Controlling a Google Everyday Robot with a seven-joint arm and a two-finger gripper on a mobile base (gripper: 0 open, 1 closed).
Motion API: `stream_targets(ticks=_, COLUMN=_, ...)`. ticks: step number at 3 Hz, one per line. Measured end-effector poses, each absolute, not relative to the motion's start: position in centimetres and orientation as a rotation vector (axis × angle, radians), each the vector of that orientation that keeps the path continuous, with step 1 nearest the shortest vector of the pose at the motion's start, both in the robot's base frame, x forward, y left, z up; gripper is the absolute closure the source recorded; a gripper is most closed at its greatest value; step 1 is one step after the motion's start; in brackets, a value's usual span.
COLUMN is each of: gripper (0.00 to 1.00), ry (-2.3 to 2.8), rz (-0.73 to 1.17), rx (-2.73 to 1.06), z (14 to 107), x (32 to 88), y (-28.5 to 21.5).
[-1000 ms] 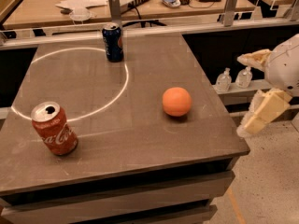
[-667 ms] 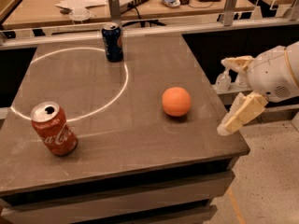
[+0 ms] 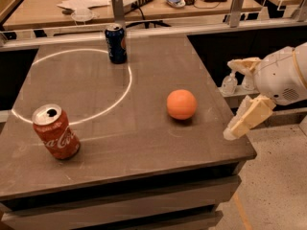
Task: Move orange near coke can
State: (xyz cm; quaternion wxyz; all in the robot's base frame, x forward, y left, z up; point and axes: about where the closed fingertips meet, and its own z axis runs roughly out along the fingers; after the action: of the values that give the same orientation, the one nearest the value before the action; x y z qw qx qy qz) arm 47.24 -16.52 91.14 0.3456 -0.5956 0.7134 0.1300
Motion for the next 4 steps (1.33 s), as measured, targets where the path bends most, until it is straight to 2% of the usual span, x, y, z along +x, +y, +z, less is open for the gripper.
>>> stream_targets(ticks=2, gripper=0.0, ry=1.761, rz=0.576, rx=-1.441, z=86.6, x=49.6, y=-12.1)
stream_targets(ticks=3, gripper=0.0, ry=1.739, rz=0.632, rx=-1.429, z=85.6, x=50.2, y=-10.7)
stream_targets(ticks=4, gripper=0.16, ry=1.702, rz=0.674, rx=-1.436, z=85.1, x=50.6, y=-8.9)
